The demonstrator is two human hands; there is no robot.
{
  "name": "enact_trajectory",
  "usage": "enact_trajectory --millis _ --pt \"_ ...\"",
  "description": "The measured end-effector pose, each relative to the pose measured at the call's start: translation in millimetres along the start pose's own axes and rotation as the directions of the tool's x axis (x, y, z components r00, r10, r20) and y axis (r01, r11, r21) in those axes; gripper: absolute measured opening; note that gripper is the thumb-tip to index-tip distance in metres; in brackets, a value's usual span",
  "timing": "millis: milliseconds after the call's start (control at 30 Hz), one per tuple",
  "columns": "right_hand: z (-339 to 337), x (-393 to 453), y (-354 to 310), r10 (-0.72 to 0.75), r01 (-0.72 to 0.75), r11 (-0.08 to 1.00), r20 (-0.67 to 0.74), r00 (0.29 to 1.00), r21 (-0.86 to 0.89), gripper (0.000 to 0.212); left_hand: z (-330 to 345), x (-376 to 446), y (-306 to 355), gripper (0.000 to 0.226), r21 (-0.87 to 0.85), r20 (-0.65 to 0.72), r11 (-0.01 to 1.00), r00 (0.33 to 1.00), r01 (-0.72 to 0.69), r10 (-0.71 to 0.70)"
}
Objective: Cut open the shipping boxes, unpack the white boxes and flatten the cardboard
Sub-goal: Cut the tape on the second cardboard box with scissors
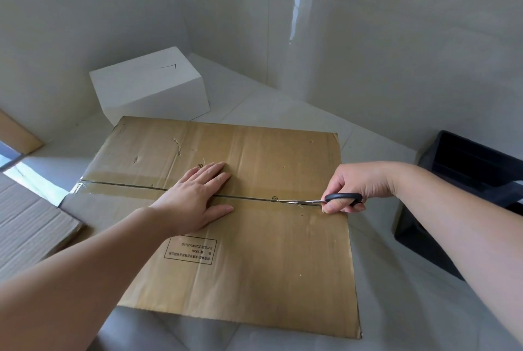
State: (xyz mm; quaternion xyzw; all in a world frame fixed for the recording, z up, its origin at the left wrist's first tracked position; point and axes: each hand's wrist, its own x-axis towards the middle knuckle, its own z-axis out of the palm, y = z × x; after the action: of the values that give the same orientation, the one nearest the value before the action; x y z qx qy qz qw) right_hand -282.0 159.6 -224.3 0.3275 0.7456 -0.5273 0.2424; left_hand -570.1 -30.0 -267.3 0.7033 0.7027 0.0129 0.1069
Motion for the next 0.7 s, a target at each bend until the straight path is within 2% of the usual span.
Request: enact_trajectory --millis 267,400,700 --pt "6.9 10.9 -18.7 0.008 -0.010 0.999 0.039 0.999 0.052 0.030 2.8 0.3 -1.8 0.080 0.000 0.000 1.000 1.000 0.001 -0.001" --pt "12.2 19.7 -29.2 0.007 -0.008 1.000 0.039 0.999 0.024 0.044 3.0 1.4 -2.9 0.081 -0.005 0.000 1.000 1.000 -0.002 0.002" --pt "15.8 31.2 -46.1 -0.025 0.023 0.999 0.065 0.998 0.036 0.025 2.8 -6.0 -14.9 0.085 -0.012 0.016 0.999 0.999 0.030 -0.030"
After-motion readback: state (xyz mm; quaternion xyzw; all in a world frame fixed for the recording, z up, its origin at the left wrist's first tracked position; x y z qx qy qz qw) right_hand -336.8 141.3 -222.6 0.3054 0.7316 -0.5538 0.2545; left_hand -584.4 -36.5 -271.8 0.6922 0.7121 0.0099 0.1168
